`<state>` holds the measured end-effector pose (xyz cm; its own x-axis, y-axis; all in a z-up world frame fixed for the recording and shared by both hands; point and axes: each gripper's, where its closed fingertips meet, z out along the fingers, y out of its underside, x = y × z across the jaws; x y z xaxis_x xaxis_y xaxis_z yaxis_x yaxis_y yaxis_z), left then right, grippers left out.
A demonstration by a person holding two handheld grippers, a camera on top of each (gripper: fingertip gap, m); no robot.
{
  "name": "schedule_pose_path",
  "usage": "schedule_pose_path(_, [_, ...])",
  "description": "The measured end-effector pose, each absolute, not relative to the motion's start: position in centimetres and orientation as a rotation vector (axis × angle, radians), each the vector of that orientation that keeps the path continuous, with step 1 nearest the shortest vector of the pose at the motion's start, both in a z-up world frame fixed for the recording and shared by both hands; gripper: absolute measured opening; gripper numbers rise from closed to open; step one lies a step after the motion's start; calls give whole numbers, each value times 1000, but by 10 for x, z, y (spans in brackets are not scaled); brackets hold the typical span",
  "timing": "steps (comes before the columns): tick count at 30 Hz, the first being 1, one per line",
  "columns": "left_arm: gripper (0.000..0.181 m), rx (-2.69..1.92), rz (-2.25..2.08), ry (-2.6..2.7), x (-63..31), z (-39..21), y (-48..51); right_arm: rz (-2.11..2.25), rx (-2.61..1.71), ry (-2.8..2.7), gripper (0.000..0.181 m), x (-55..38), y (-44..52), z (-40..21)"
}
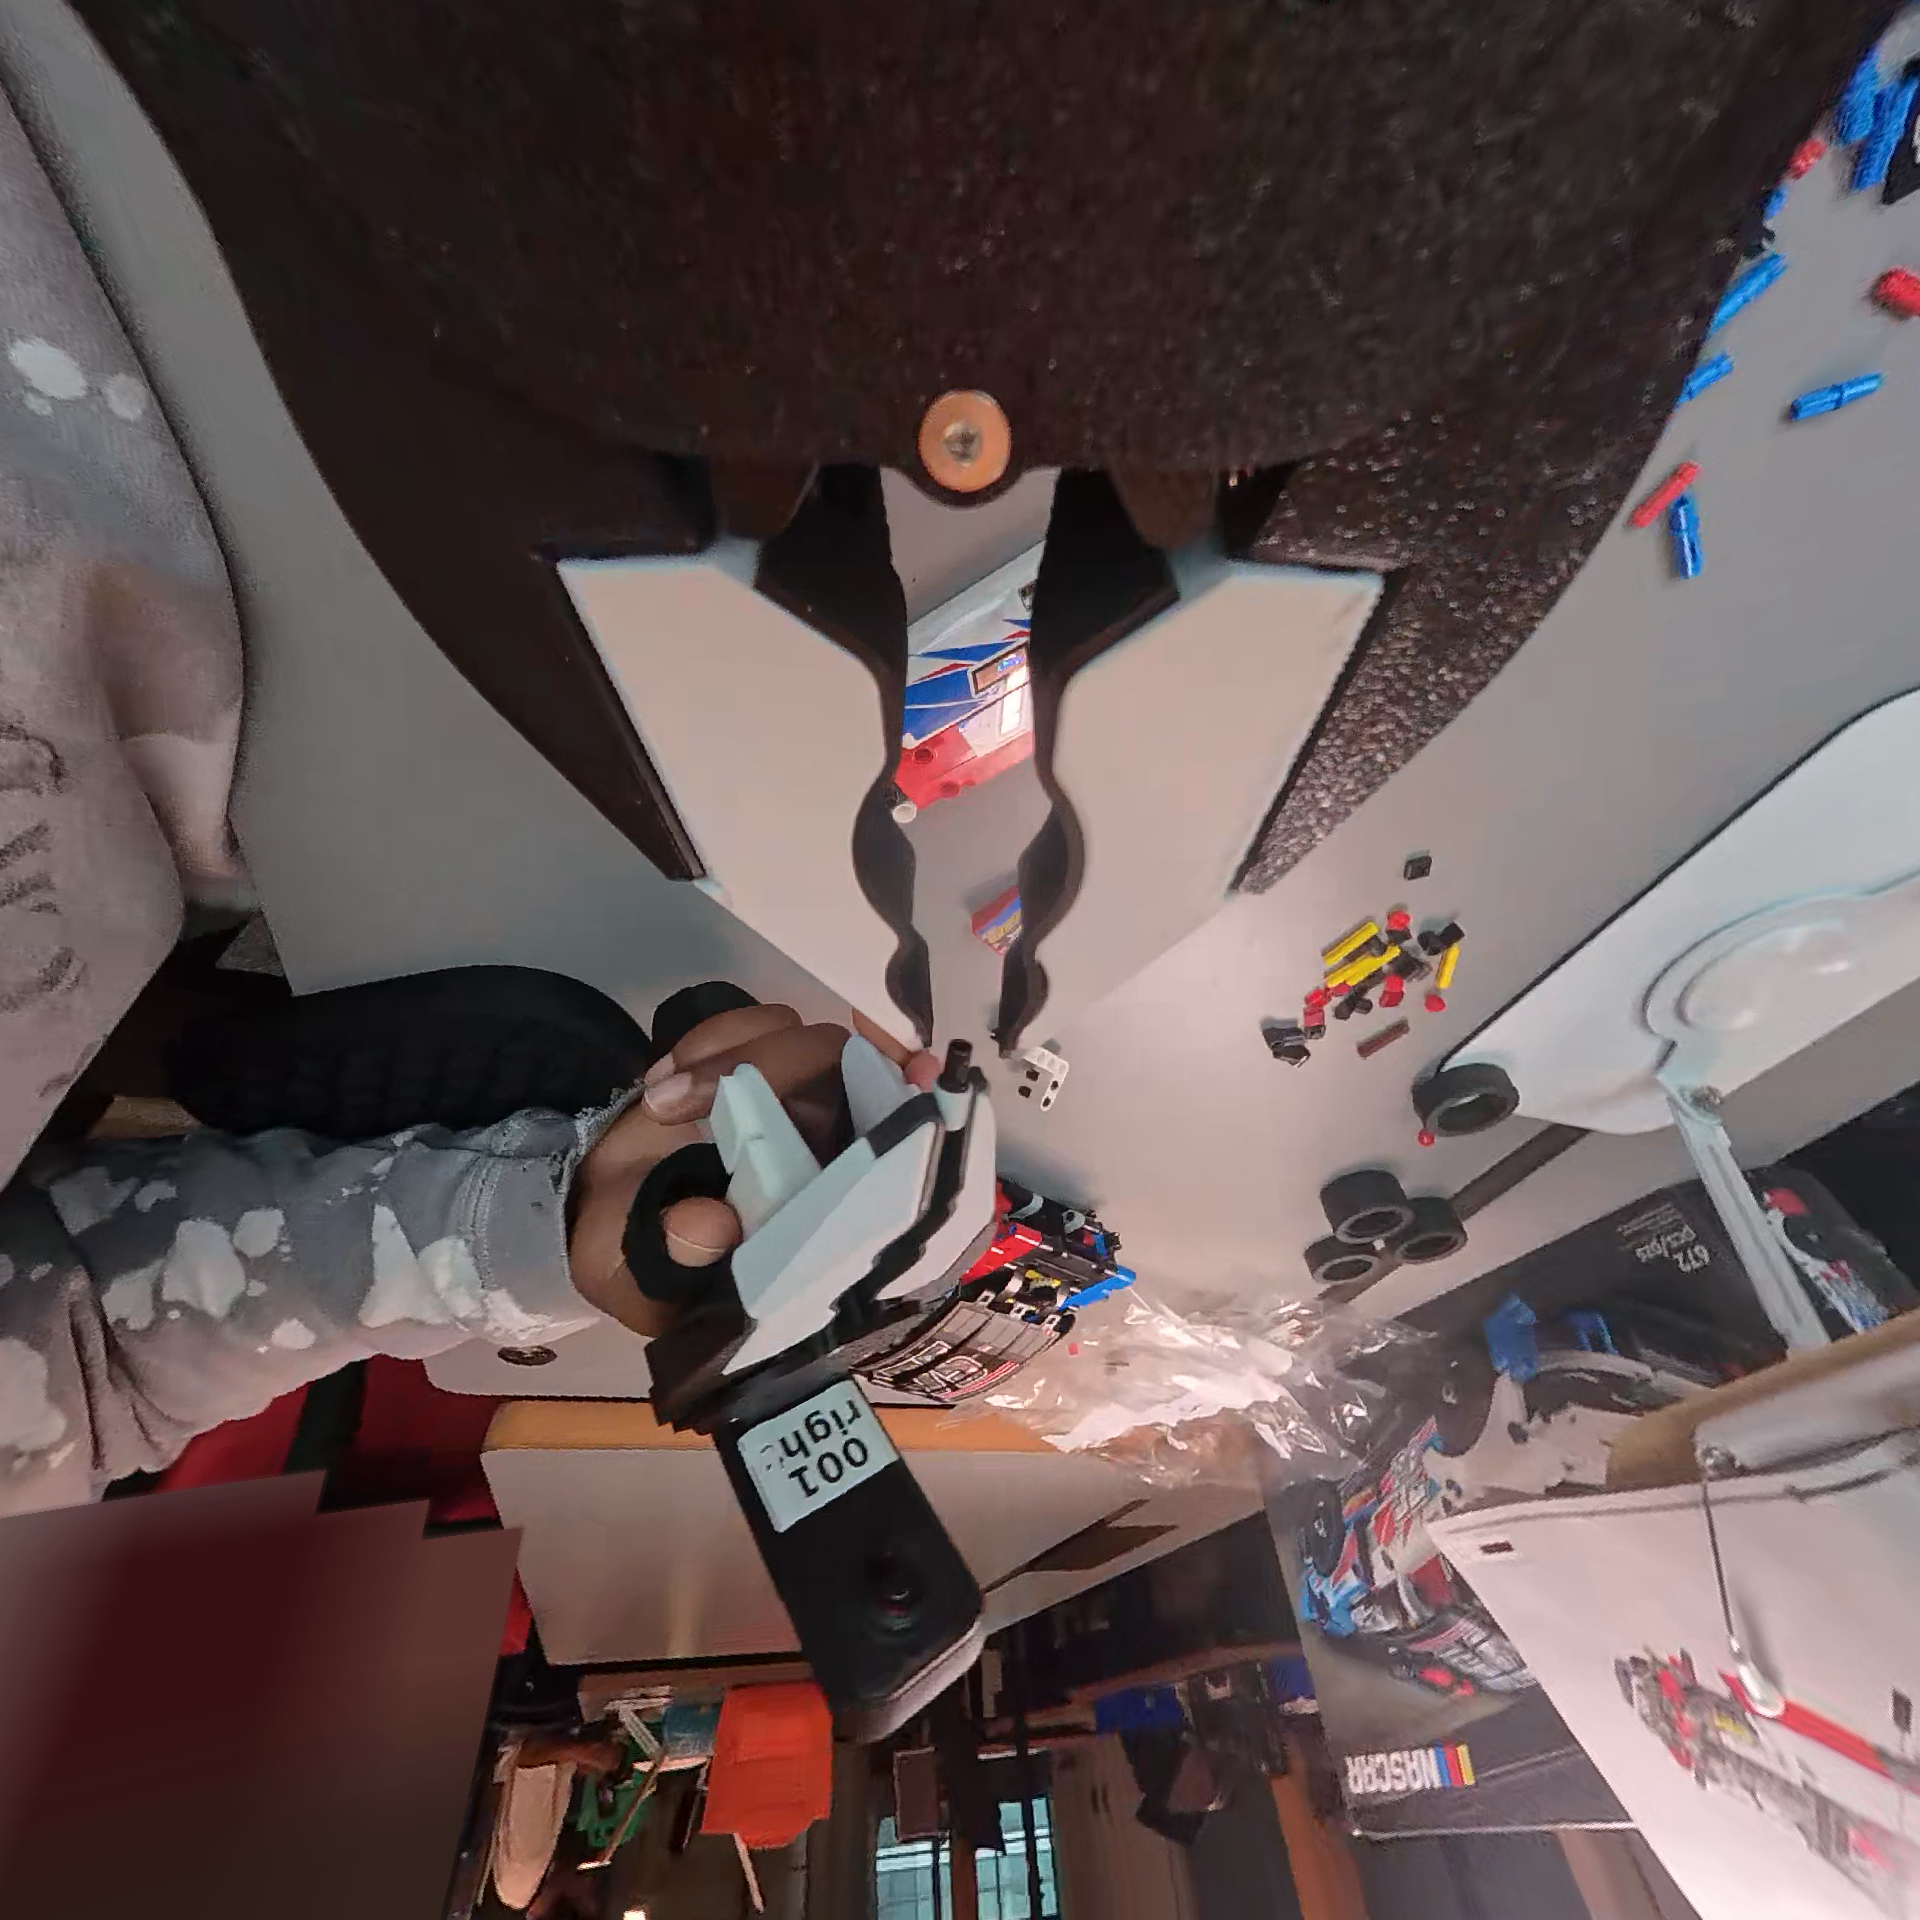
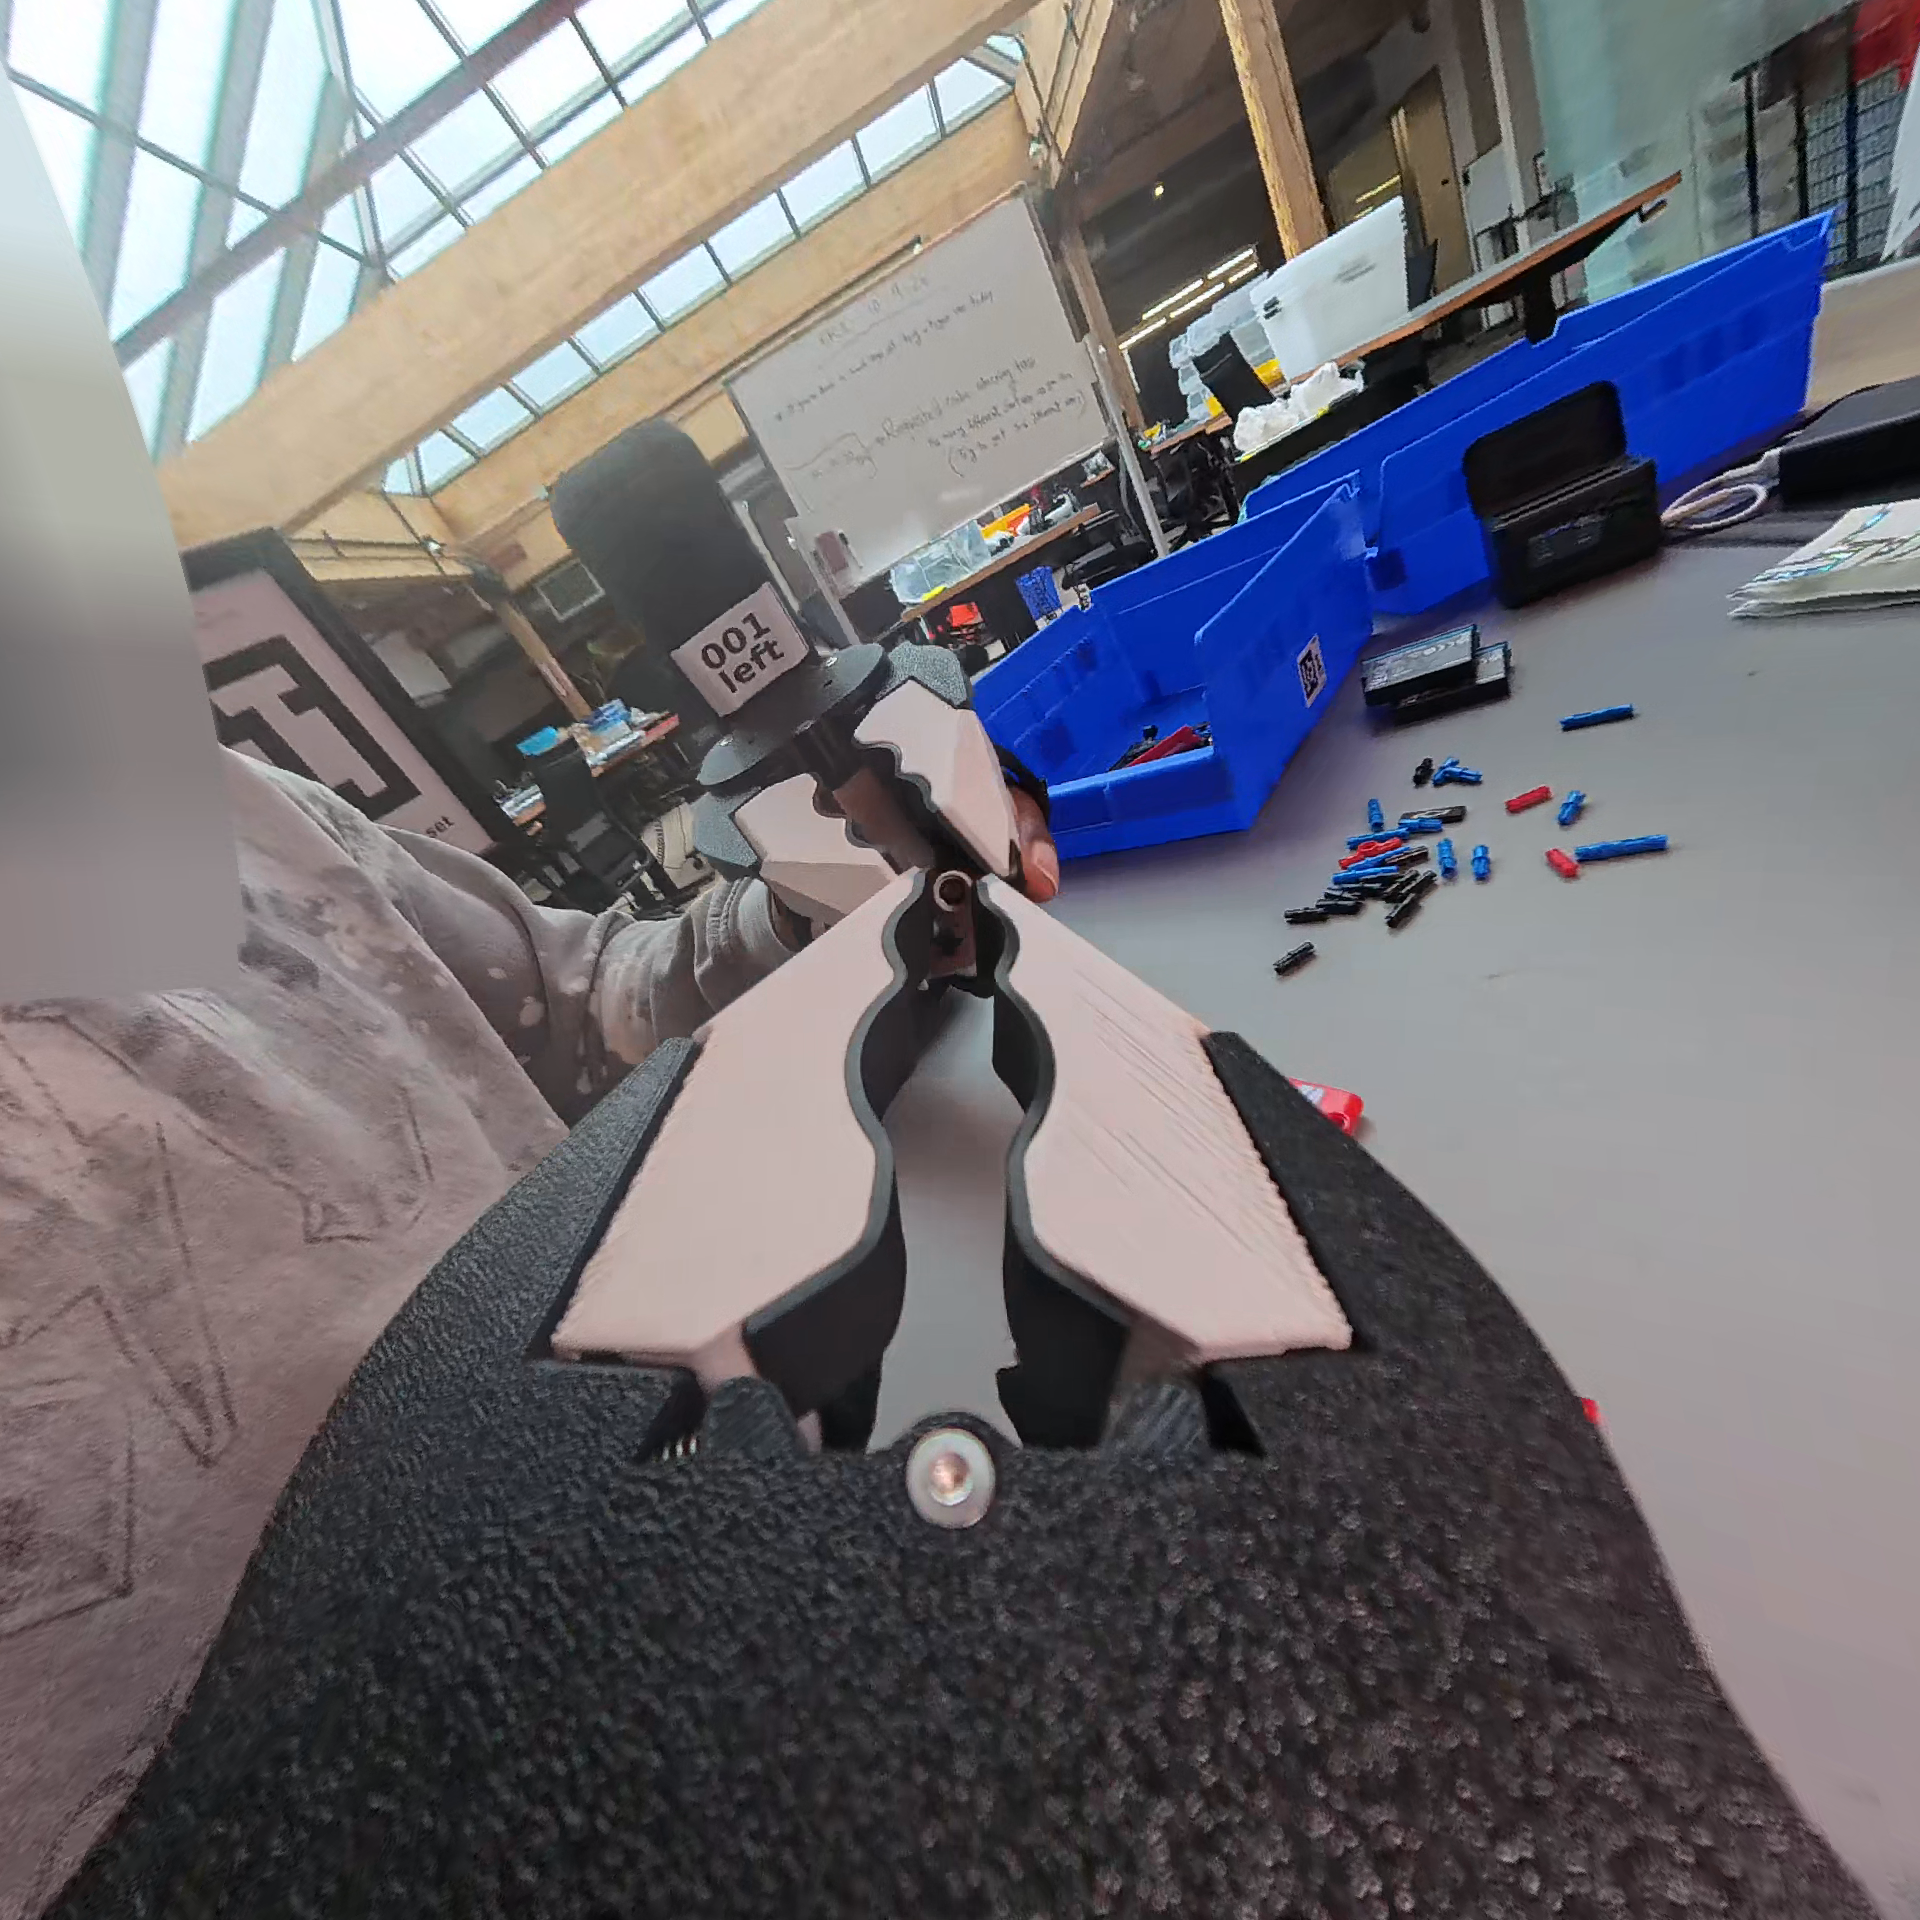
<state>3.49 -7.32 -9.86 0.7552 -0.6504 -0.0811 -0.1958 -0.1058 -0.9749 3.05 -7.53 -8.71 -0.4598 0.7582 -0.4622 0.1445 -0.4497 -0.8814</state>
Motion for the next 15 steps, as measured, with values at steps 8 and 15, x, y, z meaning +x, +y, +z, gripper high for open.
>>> schedule_pose_path(8, [3,-1645,-334,711,36,-97,-72,1997,-1381,-1308,6,29,-72,-93])
schedule_pose_path(15, [1,-1706,-438,659,33,-96,-72,2050,-1380,-1263,6,26,-71,-91])
